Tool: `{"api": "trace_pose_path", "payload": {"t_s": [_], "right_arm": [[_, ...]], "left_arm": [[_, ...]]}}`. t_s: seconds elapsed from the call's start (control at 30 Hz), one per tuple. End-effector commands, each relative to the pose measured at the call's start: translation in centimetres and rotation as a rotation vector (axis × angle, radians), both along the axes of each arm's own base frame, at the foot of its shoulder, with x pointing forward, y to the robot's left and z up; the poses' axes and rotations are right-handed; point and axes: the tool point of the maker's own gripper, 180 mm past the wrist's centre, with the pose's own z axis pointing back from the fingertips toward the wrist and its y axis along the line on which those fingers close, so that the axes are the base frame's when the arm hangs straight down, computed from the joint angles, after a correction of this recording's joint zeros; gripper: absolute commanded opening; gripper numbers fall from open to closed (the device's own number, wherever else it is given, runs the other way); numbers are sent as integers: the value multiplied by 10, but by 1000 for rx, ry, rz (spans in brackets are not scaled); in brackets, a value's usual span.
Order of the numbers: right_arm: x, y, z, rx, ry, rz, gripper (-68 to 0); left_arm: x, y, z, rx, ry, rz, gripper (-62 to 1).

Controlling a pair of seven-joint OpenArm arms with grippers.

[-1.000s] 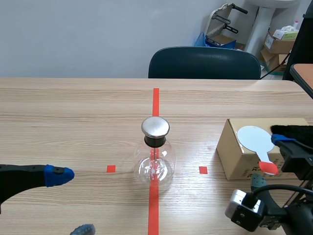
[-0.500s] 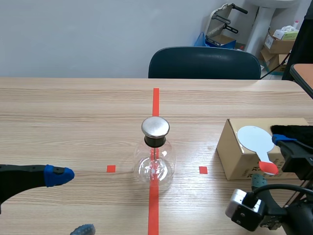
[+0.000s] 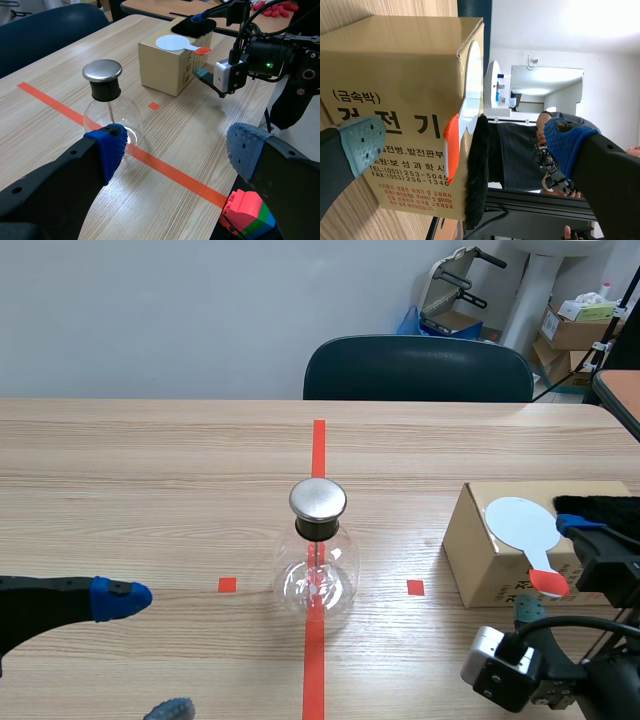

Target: Do the electroscope experiment

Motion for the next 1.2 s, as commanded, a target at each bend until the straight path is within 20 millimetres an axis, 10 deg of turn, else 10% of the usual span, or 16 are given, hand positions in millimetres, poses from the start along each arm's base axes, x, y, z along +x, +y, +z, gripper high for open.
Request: {"api": "trace_pose_path", "payload": {"t_s": [0.0, 1.17], "right_arm": [[7, -2, 9, 0, -34, -5, 4], [-3, -5, 5, 7, -16, -16, 4]], "left_arm": [[-1, -6, 9, -40, -9, -9, -170], [0, -6, 6, -24, 1, 0, -170]]}}
